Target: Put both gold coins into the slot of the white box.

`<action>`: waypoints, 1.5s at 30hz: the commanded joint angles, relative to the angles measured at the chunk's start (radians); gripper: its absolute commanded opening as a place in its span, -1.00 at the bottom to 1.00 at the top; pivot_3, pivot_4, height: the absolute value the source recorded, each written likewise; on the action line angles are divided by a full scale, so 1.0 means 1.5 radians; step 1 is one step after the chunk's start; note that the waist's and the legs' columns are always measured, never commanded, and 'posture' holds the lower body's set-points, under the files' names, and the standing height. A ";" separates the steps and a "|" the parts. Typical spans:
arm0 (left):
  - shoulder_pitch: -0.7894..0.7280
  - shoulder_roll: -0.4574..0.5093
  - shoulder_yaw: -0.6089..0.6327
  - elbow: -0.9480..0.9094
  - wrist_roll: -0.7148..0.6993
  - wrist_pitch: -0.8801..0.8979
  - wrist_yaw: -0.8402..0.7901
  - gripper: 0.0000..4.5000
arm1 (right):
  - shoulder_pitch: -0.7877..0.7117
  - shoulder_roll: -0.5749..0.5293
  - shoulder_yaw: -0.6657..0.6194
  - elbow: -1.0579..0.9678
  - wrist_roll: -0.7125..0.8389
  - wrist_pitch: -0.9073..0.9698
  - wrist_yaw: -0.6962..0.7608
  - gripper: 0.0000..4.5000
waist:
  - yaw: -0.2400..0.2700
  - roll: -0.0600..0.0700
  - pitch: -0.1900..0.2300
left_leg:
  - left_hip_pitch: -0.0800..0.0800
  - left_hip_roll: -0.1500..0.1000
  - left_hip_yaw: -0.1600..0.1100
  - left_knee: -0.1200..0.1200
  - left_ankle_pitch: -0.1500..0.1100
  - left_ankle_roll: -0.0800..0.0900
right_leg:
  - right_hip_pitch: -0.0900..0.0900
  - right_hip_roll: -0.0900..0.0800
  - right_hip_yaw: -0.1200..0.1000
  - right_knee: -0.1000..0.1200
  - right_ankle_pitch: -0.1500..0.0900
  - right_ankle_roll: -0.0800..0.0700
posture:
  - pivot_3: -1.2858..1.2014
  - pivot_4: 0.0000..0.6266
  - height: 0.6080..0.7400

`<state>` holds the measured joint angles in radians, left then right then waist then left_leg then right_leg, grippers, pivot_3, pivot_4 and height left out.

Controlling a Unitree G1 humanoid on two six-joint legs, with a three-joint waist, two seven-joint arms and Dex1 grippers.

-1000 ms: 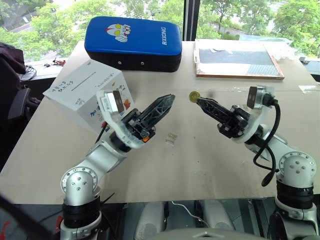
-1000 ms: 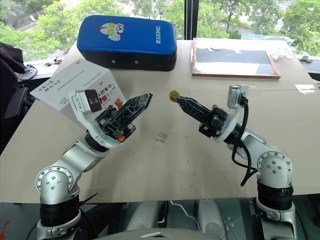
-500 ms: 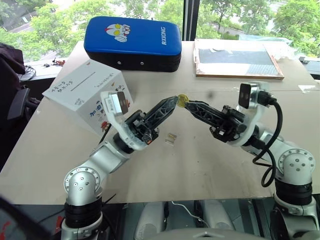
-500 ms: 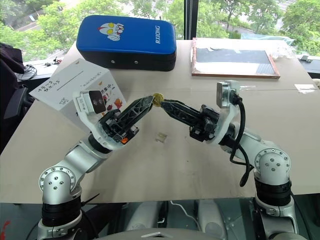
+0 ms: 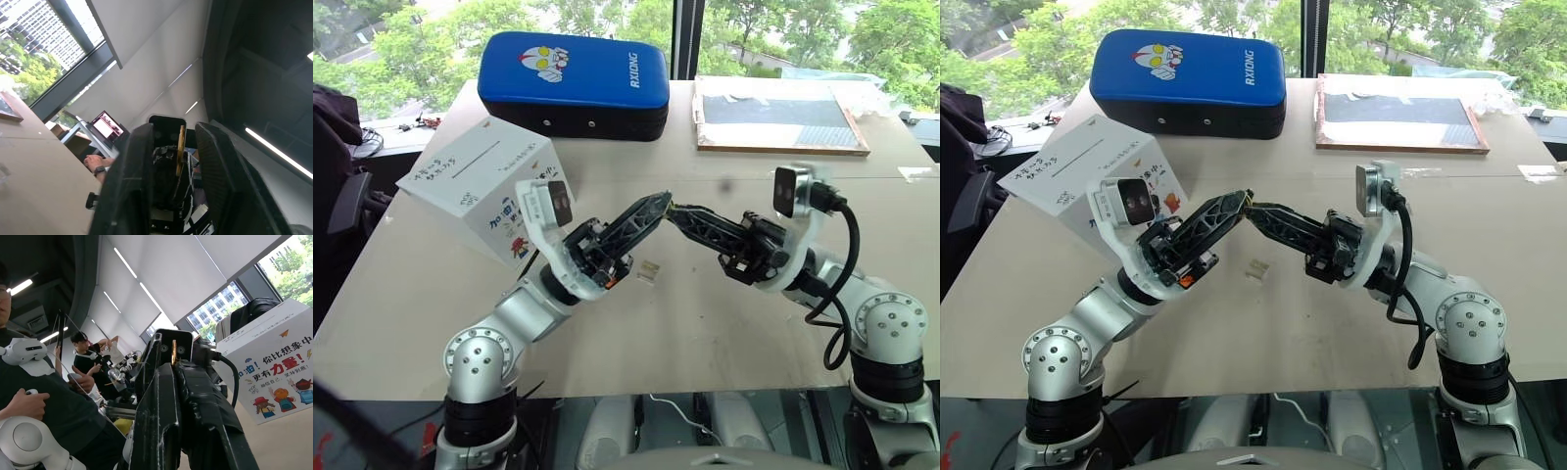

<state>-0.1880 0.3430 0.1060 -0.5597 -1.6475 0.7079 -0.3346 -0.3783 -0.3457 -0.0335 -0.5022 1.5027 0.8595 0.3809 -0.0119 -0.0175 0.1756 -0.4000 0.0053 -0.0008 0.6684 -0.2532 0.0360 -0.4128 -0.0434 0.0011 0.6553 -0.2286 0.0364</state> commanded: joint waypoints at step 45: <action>-0.215 0.556 0.138 0.495 0.631 -0.059 -0.346 -1.00 | -0.112 -0.132 0.022 0.019 -0.504 -0.229 0.230 0.54 | 0.000 -0.003 0.003 | -0.012 0.000 0.003 -0.010 0.002 -0.004 | -0.014 -0.003 -0.002 -0.008 0.000 0.002 | 0.03 -0.52 1.00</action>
<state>-0.4962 1.1706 0.3024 0.1881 -0.7138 0.6165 -0.8173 -0.5397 -0.5442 0.0167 -0.4426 0.7456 0.5218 0.7193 -0.0112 -0.0216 0.1798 -0.4181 0.0052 0.0030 0.6530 -0.2501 0.0304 -0.4338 -0.0473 -0.0025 0.6441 -0.2285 0.0389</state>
